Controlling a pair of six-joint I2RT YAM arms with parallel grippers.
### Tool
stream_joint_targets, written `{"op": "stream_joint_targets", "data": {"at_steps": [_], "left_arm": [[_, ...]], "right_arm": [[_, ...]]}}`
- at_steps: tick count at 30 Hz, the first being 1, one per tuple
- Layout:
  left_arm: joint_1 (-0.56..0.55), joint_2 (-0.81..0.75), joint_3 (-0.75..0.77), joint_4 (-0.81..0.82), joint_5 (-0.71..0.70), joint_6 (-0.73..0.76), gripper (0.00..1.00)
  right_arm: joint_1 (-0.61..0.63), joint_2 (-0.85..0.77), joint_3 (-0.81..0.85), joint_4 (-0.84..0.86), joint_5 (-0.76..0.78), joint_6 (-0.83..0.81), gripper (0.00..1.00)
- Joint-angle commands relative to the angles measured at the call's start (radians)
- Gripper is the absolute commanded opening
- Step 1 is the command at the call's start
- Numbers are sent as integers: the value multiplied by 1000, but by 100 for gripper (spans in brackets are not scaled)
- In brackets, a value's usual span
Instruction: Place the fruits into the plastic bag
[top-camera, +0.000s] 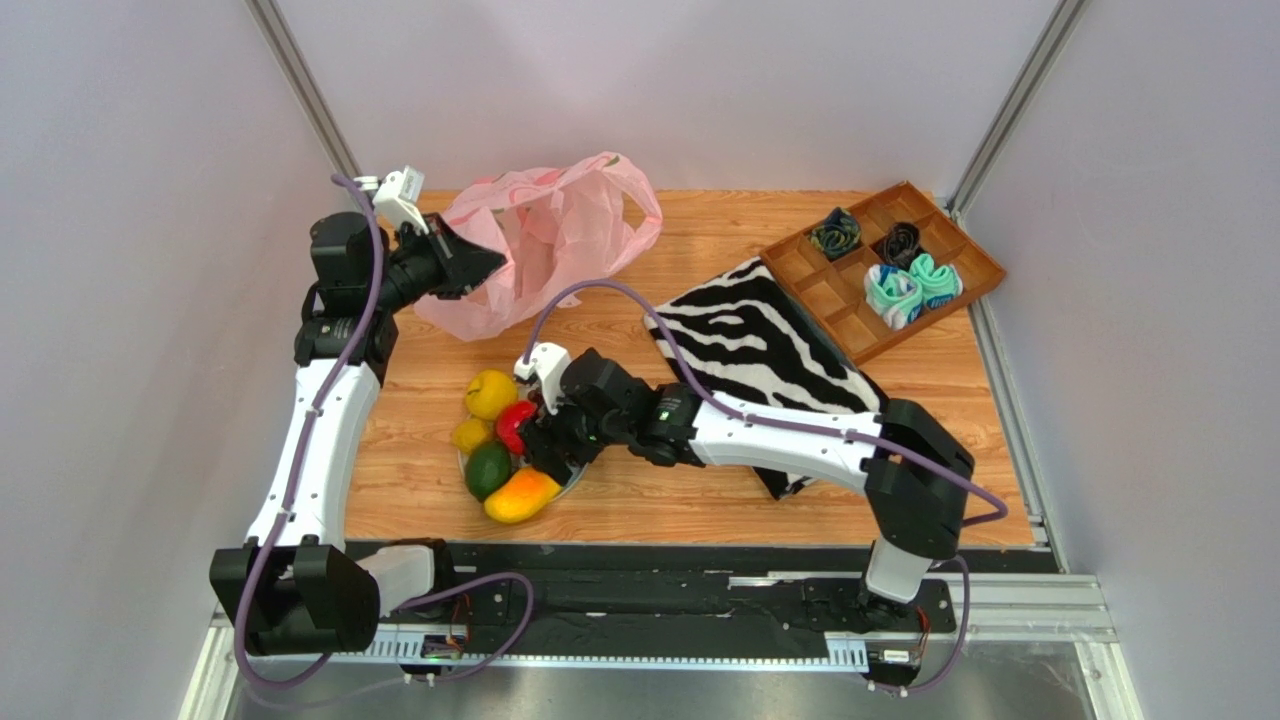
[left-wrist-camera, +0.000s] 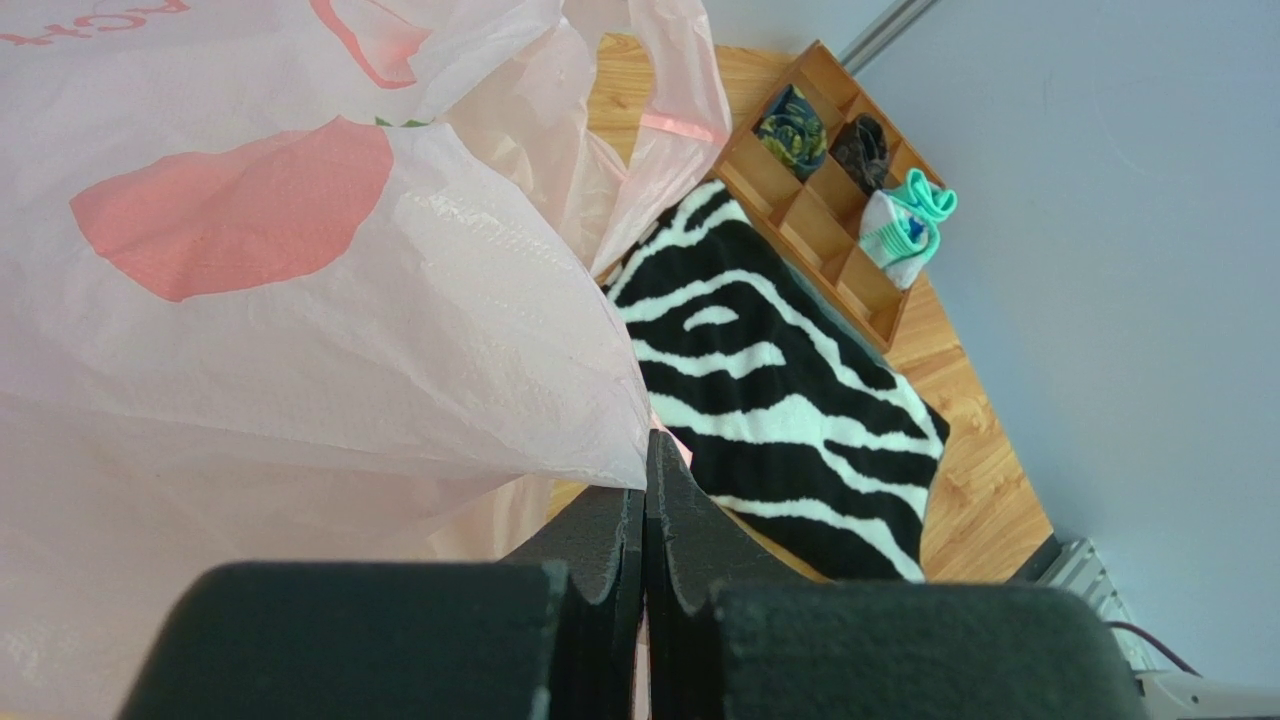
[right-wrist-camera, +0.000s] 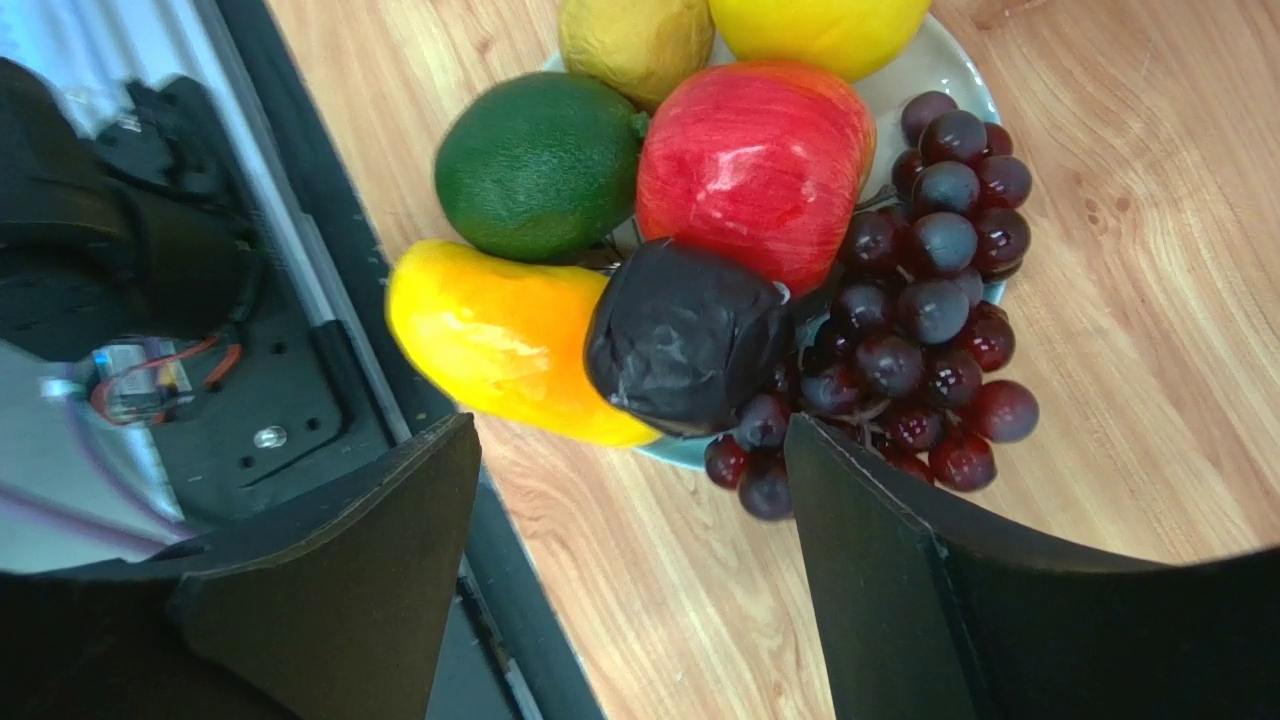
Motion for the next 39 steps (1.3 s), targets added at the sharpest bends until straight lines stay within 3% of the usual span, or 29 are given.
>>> {"op": "stream_joint_targets", "data": {"at_steps": [1,28,34,39], "left_arm": [[8,-19,10,2,0,25,0],[11,-3,12,-1,8,14,0],[13,0,12,-1,11,12,0],[13,0,12,-2,10,12,0]], "right_arm": [[30,49,81,15,127,-77,80],[58,195,142,13,184,-126,76],[60,198,144,21,169,-127,67],[58,197,145,18,155,-126,47]]}}
